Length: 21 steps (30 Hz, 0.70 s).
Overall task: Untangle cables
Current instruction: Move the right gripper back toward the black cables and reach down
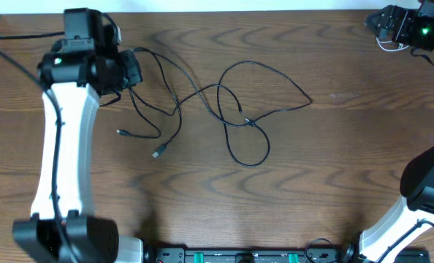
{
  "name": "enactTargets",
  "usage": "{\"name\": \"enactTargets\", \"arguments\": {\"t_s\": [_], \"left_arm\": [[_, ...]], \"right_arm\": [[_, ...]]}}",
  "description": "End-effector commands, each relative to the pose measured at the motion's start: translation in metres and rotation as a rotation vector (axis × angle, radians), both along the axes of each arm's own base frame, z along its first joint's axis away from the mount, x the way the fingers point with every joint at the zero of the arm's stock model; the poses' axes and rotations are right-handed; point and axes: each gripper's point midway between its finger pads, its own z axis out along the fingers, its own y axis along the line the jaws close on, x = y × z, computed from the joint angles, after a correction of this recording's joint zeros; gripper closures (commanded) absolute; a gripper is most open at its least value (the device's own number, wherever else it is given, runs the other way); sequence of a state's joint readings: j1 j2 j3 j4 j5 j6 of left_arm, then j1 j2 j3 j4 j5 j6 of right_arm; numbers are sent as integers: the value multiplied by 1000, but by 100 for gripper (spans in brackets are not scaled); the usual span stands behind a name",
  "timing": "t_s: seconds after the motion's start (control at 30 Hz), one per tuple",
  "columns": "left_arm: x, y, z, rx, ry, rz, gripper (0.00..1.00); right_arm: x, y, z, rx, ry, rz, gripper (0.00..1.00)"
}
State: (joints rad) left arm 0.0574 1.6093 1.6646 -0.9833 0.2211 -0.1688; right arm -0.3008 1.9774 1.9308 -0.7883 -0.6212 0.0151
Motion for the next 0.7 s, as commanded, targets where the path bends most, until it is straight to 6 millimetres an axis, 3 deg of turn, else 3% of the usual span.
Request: {"name": "enactTargets", "arguments": {"t_s": [0.0, 0.23, 0.33, 0.4, 0.67], "left_arm": [[-6, -18, 40, -72, -115, -81, 93], [-16, -46, 70, -203, -197, -176, 92], [-18, -48, 73, -245, -190, -145, 92], [-18, -48, 73, -261, -182, -124, 93], [-18, -47, 73, -308, -157, -61, 92]], "right_arm": [[-11, 45, 29, 73, -65, 156, 1], [-34, 130, 34, 135, -87, 442, 5], [-44, 166, 32, 151, -61, 517, 5], [-55, 201, 30, 157, -43, 589, 6], [-88, 285, 26, 138, -22, 764, 6]]}}
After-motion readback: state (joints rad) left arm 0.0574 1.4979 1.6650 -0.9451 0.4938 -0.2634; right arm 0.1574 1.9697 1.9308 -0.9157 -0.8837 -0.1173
